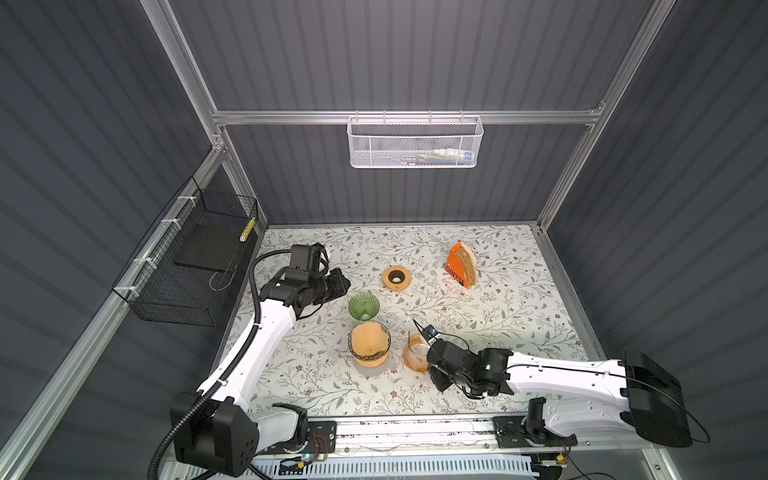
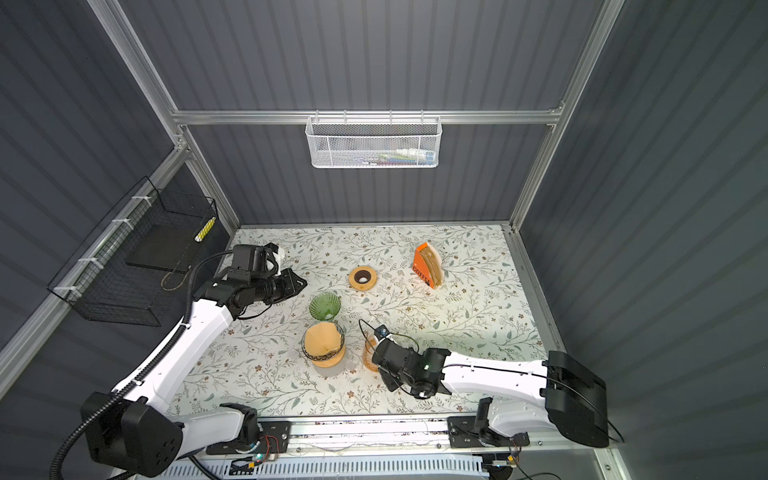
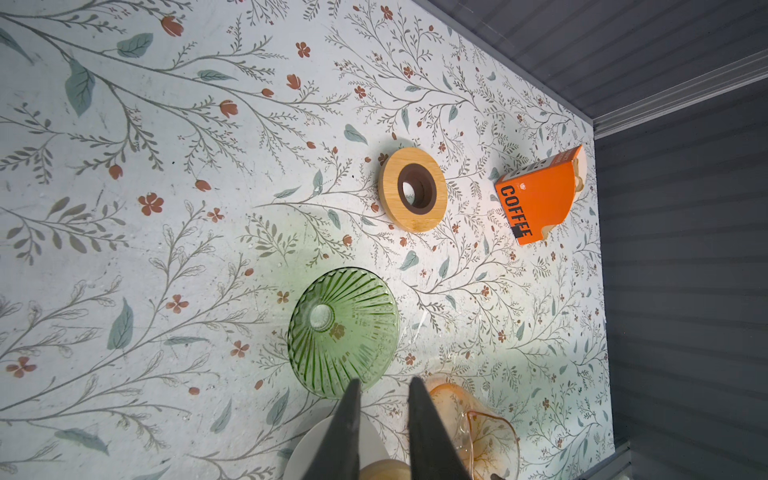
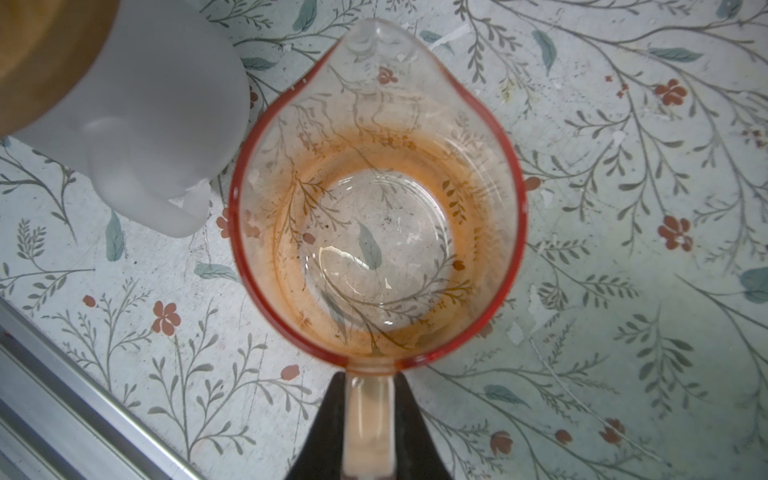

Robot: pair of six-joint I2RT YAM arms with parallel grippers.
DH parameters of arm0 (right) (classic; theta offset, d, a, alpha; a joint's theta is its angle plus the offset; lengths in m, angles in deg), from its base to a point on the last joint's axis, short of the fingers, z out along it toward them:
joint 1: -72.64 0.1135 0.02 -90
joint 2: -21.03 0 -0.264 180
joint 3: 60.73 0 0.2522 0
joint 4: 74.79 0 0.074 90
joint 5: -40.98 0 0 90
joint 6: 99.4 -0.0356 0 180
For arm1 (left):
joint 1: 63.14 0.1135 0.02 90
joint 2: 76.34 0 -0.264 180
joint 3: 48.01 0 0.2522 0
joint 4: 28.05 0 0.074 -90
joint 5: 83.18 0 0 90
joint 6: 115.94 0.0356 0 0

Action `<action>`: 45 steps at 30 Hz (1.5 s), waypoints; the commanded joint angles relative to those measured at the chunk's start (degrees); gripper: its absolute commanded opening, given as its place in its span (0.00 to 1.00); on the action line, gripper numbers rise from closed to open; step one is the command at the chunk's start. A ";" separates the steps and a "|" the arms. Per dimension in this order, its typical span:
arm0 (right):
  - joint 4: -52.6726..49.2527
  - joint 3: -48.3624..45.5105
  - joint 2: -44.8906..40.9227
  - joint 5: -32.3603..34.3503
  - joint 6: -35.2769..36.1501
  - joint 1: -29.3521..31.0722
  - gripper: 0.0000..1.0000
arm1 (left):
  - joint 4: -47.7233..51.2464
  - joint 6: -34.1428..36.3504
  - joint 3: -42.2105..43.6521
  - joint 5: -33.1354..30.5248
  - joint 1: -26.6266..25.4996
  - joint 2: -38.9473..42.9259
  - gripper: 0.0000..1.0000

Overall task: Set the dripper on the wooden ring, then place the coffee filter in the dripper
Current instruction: 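Carry the orange pitcher toward the clear dripper with the right gripper, then lower the orange pitcher onto the table and open the right gripper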

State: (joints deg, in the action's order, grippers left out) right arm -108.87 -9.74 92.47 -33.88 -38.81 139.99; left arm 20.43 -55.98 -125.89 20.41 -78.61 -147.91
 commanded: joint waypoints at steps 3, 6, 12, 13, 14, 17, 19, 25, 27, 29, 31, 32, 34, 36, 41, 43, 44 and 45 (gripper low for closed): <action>-1.57 -1.67 0.19 1.33 -1.87 0.52 0.19 | 0.96 -0.02 -0.04 -0.55 -0.27 0.69 0.22; -1.66 -1.99 0.19 1.61 -2.38 0.70 0.24 | 0.89 -0.19 0.04 -0.57 -0.27 0.82 0.22; -3.45 -2.38 -0.72 2.47 -4.00 1.06 0.32 | 0.96 -0.36 0.21 -0.62 -0.27 1.07 0.22; -3.73 -2.52 -1.04 2.53 -4.24 1.03 0.32 | 0.90 -0.37 0.22 -0.53 -0.27 1.16 0.22; -4.14 -2.55 -1.37 2.67 -4.71 1.03 0.33 | 0.98 -0.37 0.18 -0.53 -0.27 1.17 0.22; -4.40 -3.38 -2.67 2.62 -5.46 1.04 0.34 | 1.09 0.10 0.22 -0.17 -0.27 1.26 0.23; -4.62 -3.99 -3.22 2.70 -6.28 1.05 0.35 | 1.14 0.39 0.39 0.11 -0.36 1.33 0.23; -5.73 -3.93 -3.88 3.22 -8.36 0.95 0.37 | 1.52 1.10 0.48 -0.23 -0.36 1.59 0.22; -5.62 -3.39 -3.48 3.24 -8.56 0.86 0.37 | 1.52 1.10 0.39 -0.19 -0.47 1.51 0.23; -5.49 -2.43 -2.62 2.61 -8.34 0.54 0.38 | 1.62 1.37 0.23 -0.14 -0.44 1.27 0.23; -5.44 -1.95 -1.87 2.32 -8.38 0.08 0.38 | 1.42 1.43 0.19 -0.10 -0.44 1.04 0.23; -5.44 -1.82 -1.51 2.18 -8.51 -0.20 0.38 | 1.25 1.41 0.21 0.03 -0.44 0.84 0.23; -5.53 -1.66 -1.22 1.63 -8.74 -0.82 0.37 | 1.07 1.29 0.31 0.46 -0.44 0.65 0.23; -5.55 -1.39 -1.12 1.39 -8.82 -1.51 0.37 | 0.96 1.38 0.40 0.65 -0.44 0.64 0.22; -5.23 -0.91 -0.71 -1.80 -7.91 -5.23 0.37 | 0.57 1.26 0.70 1.40 -0.44 0.81 0.23; -5.75 -0.50 -0.60 -3.17 -7.62 -7.04 0.36 | 0.59 1.50 0.64 1.60 -0.44 0.83 0.23; -5.74 -0.42 -0.66 -3.71 -7.43 -7.88 0.36 | 0.74 1.77 0.52 1.46 -0.44 0.67 0.23; -5.75 -0.39 -0.69 -4.16 -7.28 -8.66 0.36 | 0.94 1.98 0.34 1.41 -0.44 0.37 0.23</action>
State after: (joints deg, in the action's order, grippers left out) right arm -113.61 -11.57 91.38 -35.94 -46.55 132.88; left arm 20.58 -55.83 -125.76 20.78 -78.61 -147.63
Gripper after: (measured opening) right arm 0.362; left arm 0.225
